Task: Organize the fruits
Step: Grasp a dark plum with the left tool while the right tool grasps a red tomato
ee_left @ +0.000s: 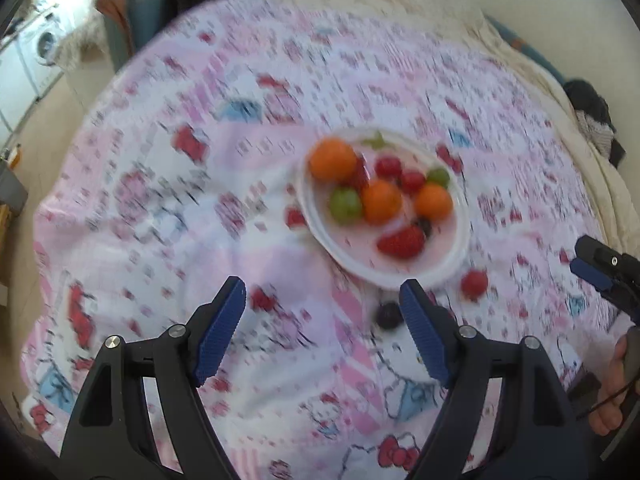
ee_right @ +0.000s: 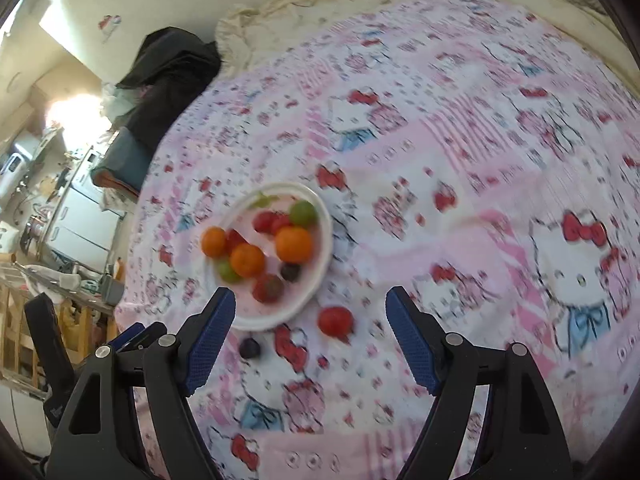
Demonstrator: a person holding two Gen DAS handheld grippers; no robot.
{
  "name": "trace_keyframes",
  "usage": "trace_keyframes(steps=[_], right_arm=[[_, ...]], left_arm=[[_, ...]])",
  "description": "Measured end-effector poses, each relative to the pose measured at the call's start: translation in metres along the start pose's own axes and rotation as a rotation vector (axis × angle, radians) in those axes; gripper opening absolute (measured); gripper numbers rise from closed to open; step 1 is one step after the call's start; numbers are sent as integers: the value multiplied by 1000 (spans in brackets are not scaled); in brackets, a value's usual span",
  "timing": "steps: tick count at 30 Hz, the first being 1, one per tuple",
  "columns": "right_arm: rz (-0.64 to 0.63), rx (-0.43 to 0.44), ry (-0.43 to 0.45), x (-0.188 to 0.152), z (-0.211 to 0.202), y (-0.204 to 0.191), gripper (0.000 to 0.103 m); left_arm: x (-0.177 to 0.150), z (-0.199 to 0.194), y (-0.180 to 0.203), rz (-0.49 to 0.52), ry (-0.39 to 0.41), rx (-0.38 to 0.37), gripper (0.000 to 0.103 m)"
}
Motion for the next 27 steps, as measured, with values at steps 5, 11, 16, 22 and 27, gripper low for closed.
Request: trace_keyframes(steps=[5,11,16,22,27], right_arm=[[0,-53,-22,-9,-5,23,80],[49,-96,-33,-12,-8,44,80],[68,-107,-46,-15,-7,52,80],[37,-121,-68,-18,2,49,80],[10,-93,-114,-25,17,38,80]], left_arm=[[-30,24,34,70,-97,-68,76],[-48,52,58,151,-148,-93,51],[-53,65,68,218,-153,-119,28],[-52,60,70,242,-144,-133,16],[-44,43,69,204,-129,-144,11]])
Point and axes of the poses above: each gripper's, at about its wrist camera, not at the fingertips, and z roughly the way its jaws point, y to its right, x to its top, the point moved 8 cm from there along z, roughly the way its jaws point, and after that the axes turned 13 degrees about y, right-handed, at the moved point
